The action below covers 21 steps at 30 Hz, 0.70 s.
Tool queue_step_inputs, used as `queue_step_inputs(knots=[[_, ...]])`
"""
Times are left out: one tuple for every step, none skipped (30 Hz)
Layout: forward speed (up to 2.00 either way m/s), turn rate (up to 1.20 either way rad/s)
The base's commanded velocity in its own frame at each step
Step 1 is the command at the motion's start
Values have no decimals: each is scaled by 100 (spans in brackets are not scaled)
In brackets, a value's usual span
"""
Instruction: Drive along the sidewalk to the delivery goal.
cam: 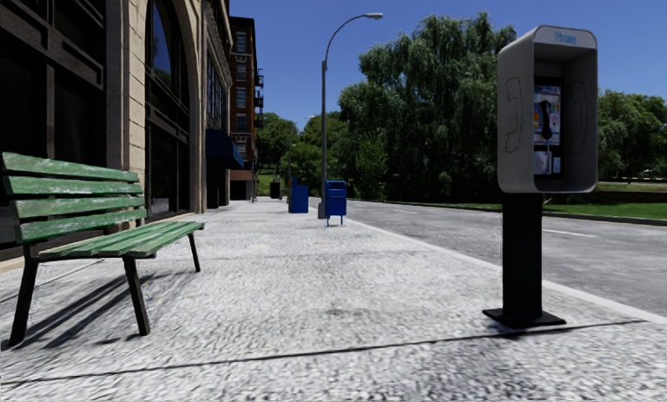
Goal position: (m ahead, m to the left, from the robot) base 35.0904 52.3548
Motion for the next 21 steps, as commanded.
queue_step_inputs(knots=[[200,25],[200,25],[200,25],[200,25],[200,25],[200,25],[200,25],[200,25],[200,25],[200,25],[200,25],[200,25],[200,25],[200,25],[200,25],[200,25],[200,25],[200,25],[200,25],[200,25],[200,25]])
